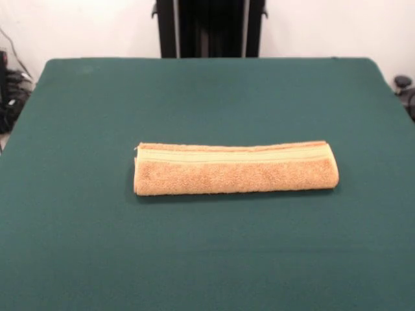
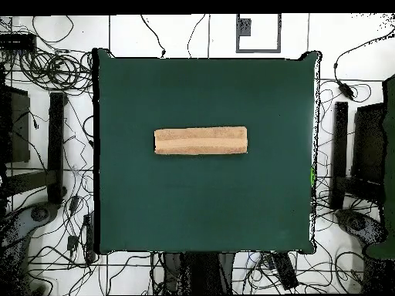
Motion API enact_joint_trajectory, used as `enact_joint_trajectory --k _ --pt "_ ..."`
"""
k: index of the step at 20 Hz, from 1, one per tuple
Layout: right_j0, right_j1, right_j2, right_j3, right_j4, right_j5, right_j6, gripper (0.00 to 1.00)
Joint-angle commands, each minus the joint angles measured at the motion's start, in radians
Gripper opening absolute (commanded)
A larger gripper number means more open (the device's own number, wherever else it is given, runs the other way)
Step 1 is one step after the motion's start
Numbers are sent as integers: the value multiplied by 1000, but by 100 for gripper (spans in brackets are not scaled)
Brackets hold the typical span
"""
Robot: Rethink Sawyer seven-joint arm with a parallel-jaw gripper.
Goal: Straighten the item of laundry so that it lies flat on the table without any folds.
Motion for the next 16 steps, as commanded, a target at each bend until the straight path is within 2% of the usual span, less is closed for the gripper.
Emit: enact_joint_trajectory --k 1,4,6,12,16 --pt "51 -108 -118 180 37 65 383 100" --pt "65 -117 -121 185 44 52 389 100" --pt "45 -88 -118 172 41 22 360 100" --pt "-86 118 -59 98 47 -136 228 100" --pt "-139 183 -18 74 42 -175 213 100"
